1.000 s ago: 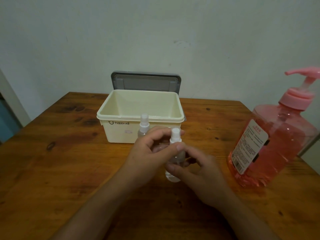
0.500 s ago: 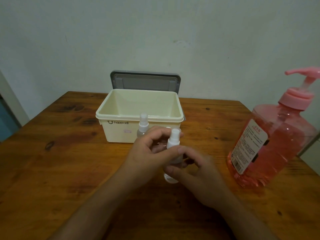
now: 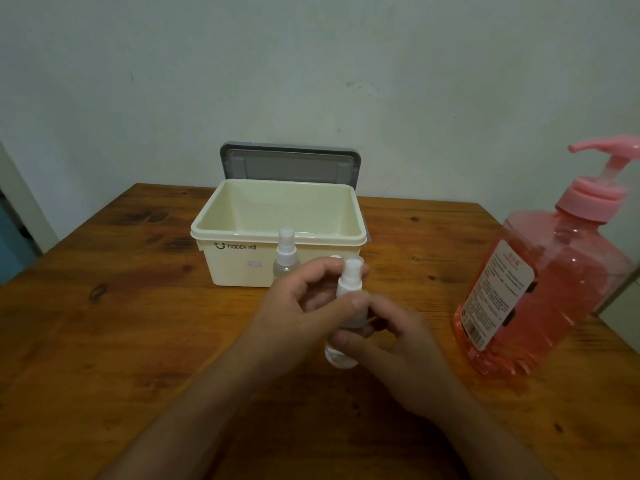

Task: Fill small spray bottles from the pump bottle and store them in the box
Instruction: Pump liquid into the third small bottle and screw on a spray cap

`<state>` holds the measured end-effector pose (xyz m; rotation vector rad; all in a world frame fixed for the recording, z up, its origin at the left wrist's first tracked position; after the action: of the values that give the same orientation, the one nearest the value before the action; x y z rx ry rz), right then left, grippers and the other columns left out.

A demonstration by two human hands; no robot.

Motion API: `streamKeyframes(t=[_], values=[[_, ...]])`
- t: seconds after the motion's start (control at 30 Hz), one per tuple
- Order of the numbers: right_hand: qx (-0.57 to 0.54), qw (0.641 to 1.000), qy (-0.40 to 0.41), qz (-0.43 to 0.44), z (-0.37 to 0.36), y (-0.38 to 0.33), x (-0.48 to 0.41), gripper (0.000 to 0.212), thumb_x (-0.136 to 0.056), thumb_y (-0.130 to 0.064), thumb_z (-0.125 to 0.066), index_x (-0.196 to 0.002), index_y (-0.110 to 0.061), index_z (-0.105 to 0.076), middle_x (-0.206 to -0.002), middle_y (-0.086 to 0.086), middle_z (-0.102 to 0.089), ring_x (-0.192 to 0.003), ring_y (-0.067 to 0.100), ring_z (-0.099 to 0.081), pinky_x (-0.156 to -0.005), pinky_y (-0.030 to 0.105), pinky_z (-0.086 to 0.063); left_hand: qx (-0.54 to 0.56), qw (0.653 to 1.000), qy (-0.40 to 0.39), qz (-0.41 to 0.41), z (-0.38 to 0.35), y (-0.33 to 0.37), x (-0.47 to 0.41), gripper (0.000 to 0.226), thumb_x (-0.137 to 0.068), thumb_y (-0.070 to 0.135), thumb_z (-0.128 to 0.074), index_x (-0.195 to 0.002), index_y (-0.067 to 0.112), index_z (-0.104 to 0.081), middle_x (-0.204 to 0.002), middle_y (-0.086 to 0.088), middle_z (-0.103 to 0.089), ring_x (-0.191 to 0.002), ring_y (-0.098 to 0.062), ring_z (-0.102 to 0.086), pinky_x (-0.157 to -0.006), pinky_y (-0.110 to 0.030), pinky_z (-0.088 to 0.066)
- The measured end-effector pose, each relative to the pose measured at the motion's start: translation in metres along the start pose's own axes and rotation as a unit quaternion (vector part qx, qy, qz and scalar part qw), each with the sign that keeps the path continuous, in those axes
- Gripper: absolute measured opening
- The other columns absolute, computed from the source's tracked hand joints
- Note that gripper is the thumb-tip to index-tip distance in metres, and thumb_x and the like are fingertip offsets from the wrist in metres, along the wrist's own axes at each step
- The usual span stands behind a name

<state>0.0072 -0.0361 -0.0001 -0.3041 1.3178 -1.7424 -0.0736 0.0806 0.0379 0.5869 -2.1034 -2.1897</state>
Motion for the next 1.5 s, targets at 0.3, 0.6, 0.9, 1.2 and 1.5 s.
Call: streamKeyframes(t=[0.3, 0.6, 0.9, 1.2, 1.5], values=[[-0.007, 1.000, -0.001, -0.001, 0.0001, 0.0000, 0.0001, 0.035, -0.077, -0.049, -0.066, -0.109, -0.034, -0.066, -0.097, -0.016, -0.070, -0.088, 0.009, -0.064, -0.073, 0.026, -0.053, -0.008, 1.000, 0.002, -0.004, 0.0036, -0.0014, -0.0003, 0.037, -0.080, 0.024, -0.065, -0.116, 0.015, -0.064, -0.107, 0.004, -0.073, -0.102, -0.009, -0.068, -0.079, -0.019, -0.055], [-0.003, 1.000, -0.003, 0.000, -0.0004, 0.0019, 0.0006, 0.034, -0.077, -0.049, -0.068, -0.108, -0.037, -0.067, -0.099, -0.013, -0.069, -0.090, 0.013, -0.063, -0.077, 0.034, -0.054, -0.011, 1.000, 0.015, -0.016, 0.0023, -0.0025, -0.0015, 0.035, -0.077, 0.018, -0.069, -0.112, 0.017, -0.067, -0.104, 0.000, -0.071, -0.097, -0.007, -0.068, -0.074, -0.018, -0.055], [-0.008, 1.000, -0.002, 0.010, -0.0010, 0.0018, 0.0005, 0.027, -0.078, -0.047, -0.069, -0.104, -0.040, -0.066, -0.097, -0.011, -0.069, -0.088, 0.016, -0.062, -0.077, 0.044, -0.054, -0.005, 1.000, 0.001, -0.025, 0.0003, -0.0023, -0.0004, 0.036, -0.074, 0.018, -0.071, -0.109, 0.015, -0.066, -0.103, -0.002, -0.068, -0.094, -0.009, -0.069, -0.071, -0.020, -0.056], [-0.006, 1.000, -0.003, 0.008, -0.0015, 0.0012, -0.0001, 0.035, -0.079, -0.046, -0.069, -0.110, -0.030, -0.067, -0.100, -0.009, -0.071, -0.091, 0.018, -0.065, -0.079, 0.047, -0.053, -0.008, 1.000, -0.019, -0.023, 0.0021, -0.0017, 0.0013, 0.030, -0.085, 0.018, -0.069, -0.114, 0.017, -0.064, -0.110, 0.006, -0.070, -0.106, -0.008, -0.066, -0.077, -0.019, -0.054], [-0.015, 1.000, -0.002, 0.004, -0.0011, 0.0014, 0.0007, 0.035, -0.079, -0.046, -0.069, -0.109, -0.029, -0.068, -0.099, -0.006, -0.071, -0.090, 0.020, -0.064, -0.079, 0.049, -0.052, 0.004, 1.000, -0.017, -0.025, 0.0049, -0.0023, 0.0005, 0.034, -0.086, 0.017, -0.068, -0.119, 0.016, -0.062, -0.106, 0.000, -0.073, -0.104, -0.014, -0.068, -0.079, -0.022, -0.055]])
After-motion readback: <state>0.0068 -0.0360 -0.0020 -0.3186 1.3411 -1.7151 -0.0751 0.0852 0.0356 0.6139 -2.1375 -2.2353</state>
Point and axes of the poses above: each hand's wrist, its own x-axis away from the middle knuckle, its own z-axis out of the back of the hand, y = z × x, the point moved 4 cm from there along -x, towards the middle knuckle
